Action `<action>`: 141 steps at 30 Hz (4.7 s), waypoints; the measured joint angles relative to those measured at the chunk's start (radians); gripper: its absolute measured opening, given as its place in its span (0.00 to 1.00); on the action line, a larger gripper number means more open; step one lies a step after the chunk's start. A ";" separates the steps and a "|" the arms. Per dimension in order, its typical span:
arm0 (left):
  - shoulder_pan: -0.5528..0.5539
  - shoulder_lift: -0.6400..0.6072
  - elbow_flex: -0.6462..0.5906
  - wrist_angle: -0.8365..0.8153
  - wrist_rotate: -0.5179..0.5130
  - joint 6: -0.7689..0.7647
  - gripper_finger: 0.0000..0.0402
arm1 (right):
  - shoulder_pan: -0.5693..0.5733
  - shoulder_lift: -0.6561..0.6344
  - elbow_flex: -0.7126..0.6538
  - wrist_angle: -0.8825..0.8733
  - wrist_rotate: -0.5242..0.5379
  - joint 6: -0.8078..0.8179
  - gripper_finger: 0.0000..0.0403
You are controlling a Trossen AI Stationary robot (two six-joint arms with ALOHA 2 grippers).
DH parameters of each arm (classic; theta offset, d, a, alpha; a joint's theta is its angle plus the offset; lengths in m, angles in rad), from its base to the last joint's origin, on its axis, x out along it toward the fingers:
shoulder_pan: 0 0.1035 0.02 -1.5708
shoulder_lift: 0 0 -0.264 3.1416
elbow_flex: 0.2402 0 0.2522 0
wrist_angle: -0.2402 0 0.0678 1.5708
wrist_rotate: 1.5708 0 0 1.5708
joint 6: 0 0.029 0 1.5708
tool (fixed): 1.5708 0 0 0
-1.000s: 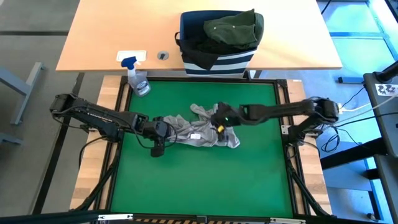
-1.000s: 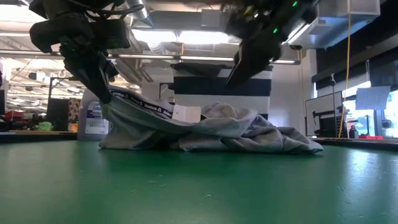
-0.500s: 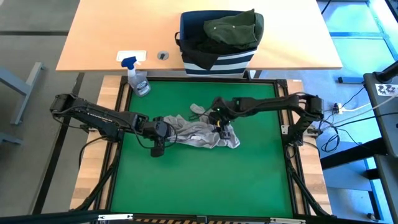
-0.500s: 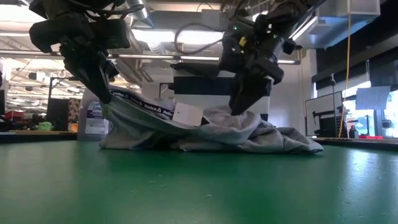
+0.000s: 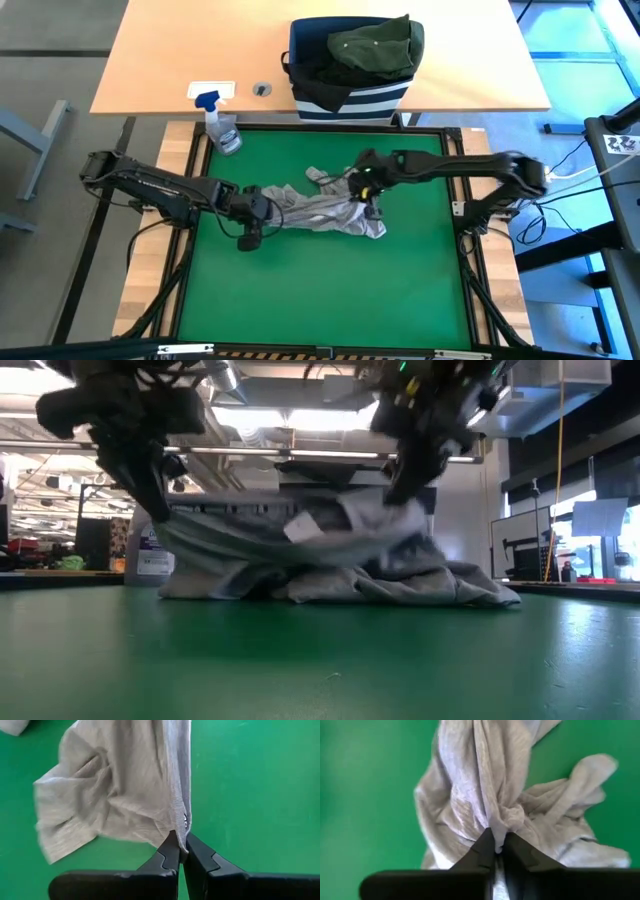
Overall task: Fold Laundry from Bin
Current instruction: Fold the gray shirt
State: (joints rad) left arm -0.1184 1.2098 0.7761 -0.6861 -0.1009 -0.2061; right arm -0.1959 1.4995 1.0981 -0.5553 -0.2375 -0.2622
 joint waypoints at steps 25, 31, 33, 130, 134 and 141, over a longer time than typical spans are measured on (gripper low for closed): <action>0.000 -0.003 1.053 -0.117 -0.134 0.118 0.01 | 0.000 -0.491 0.238 0.117 -0.018 0.518 0.09; 0.000 0.001 1.072 -0.111 -0.167 0.139 0.01 | 0.000 -0.450 0.229 0.075 0.036 0.526 0.11; 0.000 0.007 1.072 -0.109 -0.169 0.142 0.01 | 0.000 -0.427 0.229 0.070 0.058 0.522 0.15; 0.000 0.032 1.072 -0.068 -0.243 0.164 0.01 | 0.098 -0.377 0.913 -0.595 0.333 0.307 0.02; 0.000 0.033 1.072 -0.070 -0.429 0.180 0.01 | 0.098 -0.376 0.917 -0.598 0.337 0.302 0.01; 0.086 0.058 1.072 -0.065 -0.668 0.399 0.01 | 0.097 -0.318 0.918 -0.595 0.596 0.137 0.03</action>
State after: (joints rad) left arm -0.0321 1.2680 1.8478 -0.7509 -0.7689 0.1933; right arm -0.0986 1.1817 2.0159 -1.1508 0.3588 -0.1252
